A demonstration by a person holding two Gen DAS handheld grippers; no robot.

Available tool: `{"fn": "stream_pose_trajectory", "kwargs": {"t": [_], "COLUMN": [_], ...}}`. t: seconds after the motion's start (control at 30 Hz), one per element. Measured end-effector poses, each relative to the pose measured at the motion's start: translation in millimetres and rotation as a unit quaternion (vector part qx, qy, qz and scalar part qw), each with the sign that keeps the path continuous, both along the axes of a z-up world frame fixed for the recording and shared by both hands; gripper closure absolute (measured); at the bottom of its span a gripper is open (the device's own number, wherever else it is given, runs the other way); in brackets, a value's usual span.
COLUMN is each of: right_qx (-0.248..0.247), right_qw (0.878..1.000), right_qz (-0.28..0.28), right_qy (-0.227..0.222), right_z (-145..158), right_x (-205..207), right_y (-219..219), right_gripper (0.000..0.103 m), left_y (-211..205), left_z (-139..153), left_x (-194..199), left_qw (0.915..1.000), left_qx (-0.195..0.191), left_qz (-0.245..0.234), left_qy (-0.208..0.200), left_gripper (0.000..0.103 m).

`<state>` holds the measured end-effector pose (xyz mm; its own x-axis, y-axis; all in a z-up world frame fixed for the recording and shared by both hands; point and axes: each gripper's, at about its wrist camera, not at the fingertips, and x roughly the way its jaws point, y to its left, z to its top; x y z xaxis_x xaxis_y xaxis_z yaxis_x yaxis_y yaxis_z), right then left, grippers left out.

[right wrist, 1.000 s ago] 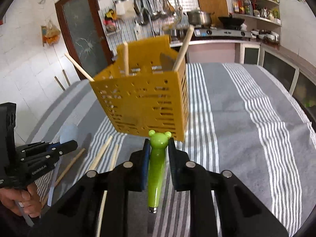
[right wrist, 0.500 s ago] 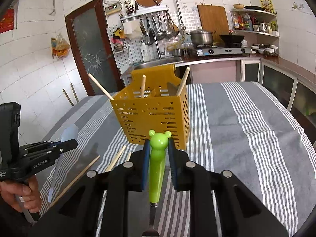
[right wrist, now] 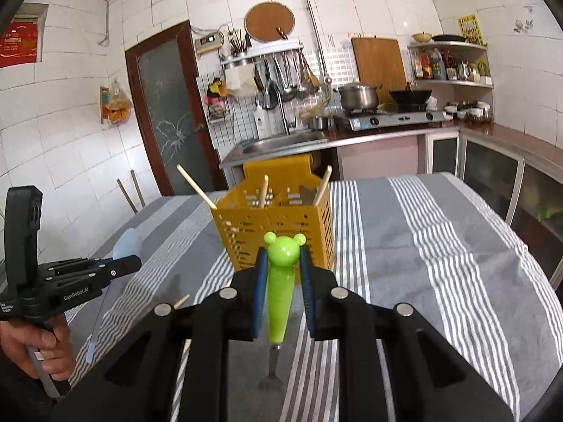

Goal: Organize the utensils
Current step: 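Lift the spatula and fork and carry them toward the yellow basket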

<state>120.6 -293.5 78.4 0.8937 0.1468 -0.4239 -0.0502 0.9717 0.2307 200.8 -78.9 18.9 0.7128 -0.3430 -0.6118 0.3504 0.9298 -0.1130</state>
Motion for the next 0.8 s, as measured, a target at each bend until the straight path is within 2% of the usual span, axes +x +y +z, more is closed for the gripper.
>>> {"fn": "stream_pose_trajectory", "kwargs": {"t": [0.37, 0.8], "right_qx": [-0.022, -0.034], "right_qw": [0.998, 0.997], "right_qz": [0.003, 0.011], "right_qy": [-0.057, -0.073], "right_z": [46.9, 70.3], "right_x": [13.0, 23.3], "right_y": [6.3, 12.8], "right_gripper": [0.084, 0.084], "left_y": [0.8, -6.8], "left_z": [36.8, 68.4], "left_x": [4.4, 18.2], "left_qw": [0.9992, 0.9975], "left_qx": [-0.002, -0.018], "left_qz": [-0.003, -0.017], "left_qy": [-0.039, -0.065], "left_gripper": [0.098, 0.098]}}
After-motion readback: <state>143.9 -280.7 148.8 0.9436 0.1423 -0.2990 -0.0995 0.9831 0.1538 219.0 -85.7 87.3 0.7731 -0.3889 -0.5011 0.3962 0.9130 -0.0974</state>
